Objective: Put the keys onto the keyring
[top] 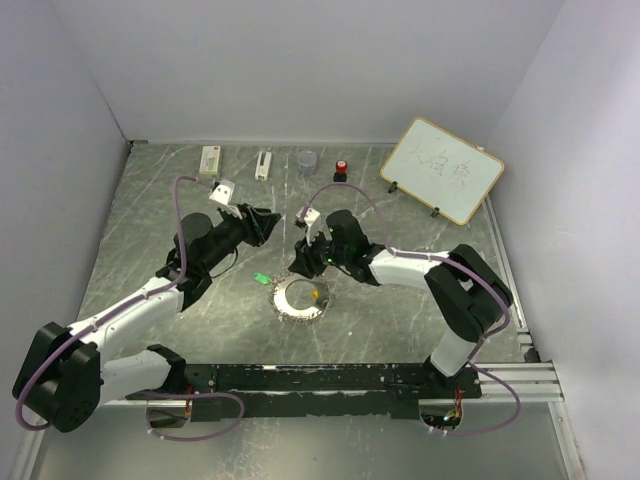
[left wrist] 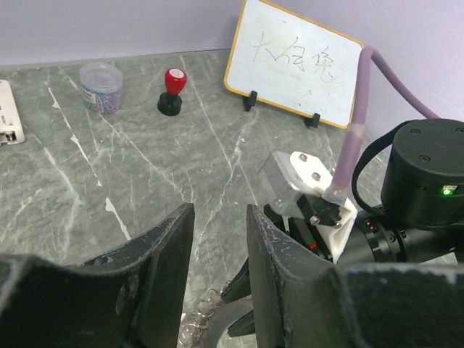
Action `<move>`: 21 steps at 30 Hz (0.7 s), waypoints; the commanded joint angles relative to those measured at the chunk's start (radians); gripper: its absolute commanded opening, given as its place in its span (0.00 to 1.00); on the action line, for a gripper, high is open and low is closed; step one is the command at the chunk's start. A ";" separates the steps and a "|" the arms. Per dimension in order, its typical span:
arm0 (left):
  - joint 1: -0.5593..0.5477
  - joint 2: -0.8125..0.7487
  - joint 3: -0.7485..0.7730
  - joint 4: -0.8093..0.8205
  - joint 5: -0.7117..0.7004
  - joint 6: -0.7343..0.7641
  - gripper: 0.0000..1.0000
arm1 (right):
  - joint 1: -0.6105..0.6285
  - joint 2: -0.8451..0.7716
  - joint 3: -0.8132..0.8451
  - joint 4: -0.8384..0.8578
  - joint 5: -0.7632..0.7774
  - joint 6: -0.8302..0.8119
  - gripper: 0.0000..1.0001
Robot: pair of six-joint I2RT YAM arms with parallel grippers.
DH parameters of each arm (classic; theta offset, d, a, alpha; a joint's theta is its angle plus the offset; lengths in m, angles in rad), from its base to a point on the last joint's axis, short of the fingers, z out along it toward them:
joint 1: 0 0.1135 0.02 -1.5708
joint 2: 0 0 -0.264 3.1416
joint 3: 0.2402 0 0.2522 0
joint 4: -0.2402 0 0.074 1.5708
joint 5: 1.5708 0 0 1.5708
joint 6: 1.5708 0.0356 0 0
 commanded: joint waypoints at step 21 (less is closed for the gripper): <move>0.064 -0.031 -0.025 -0.006 0.003 -0.027 0.45 | 0.095 0.081 0.029 -0.101 0.169 0.093 0.43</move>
